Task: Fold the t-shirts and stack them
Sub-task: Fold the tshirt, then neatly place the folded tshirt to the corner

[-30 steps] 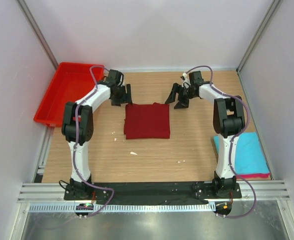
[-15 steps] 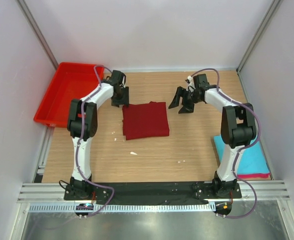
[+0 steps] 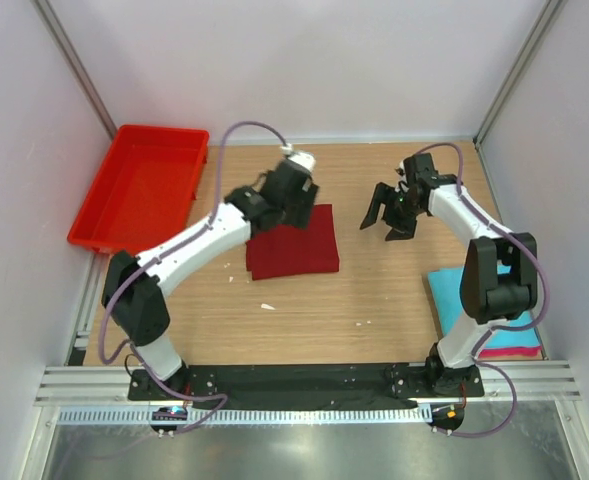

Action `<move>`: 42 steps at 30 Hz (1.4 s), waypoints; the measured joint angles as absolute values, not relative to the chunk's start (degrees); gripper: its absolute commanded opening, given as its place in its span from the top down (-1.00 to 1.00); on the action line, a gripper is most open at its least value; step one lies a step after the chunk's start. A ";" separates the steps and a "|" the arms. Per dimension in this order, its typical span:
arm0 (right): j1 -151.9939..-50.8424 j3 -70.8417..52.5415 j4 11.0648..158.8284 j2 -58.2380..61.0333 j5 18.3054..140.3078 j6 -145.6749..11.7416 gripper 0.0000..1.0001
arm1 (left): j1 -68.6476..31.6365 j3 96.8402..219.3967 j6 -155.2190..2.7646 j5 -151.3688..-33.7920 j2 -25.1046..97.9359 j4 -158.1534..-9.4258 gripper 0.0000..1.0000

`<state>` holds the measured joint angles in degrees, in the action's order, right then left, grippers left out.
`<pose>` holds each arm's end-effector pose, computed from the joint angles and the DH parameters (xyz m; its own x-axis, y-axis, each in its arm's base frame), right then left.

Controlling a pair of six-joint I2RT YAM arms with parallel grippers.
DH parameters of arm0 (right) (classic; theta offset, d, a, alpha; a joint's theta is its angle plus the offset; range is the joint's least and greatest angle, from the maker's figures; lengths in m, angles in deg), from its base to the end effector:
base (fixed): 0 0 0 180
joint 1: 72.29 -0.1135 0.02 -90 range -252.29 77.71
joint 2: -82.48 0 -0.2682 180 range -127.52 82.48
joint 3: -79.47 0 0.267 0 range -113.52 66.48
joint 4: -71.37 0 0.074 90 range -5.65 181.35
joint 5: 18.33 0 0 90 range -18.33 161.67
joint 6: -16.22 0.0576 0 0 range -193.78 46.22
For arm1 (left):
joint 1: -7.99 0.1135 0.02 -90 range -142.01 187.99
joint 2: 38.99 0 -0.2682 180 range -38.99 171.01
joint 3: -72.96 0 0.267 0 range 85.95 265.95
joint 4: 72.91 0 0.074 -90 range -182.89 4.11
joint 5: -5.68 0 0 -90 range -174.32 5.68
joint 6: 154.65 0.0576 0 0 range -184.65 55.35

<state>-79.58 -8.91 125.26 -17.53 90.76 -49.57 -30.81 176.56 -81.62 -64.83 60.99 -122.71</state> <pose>0.3759 0.0671 0.2069 -0.9277 0.2720 -0.2559 0.1382 0.8866 0.4414 0.3408 -0.2493 0.3019 -0.6577 0.1757 -0.7325 0.2287 0.9731 0.0282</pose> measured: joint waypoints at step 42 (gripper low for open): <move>-69.29 8.38 131.53 3.56 89.29 -49.60 -0.76 | -57.59 174.17 -55.37 -48.11 86.15 -108.53 0.59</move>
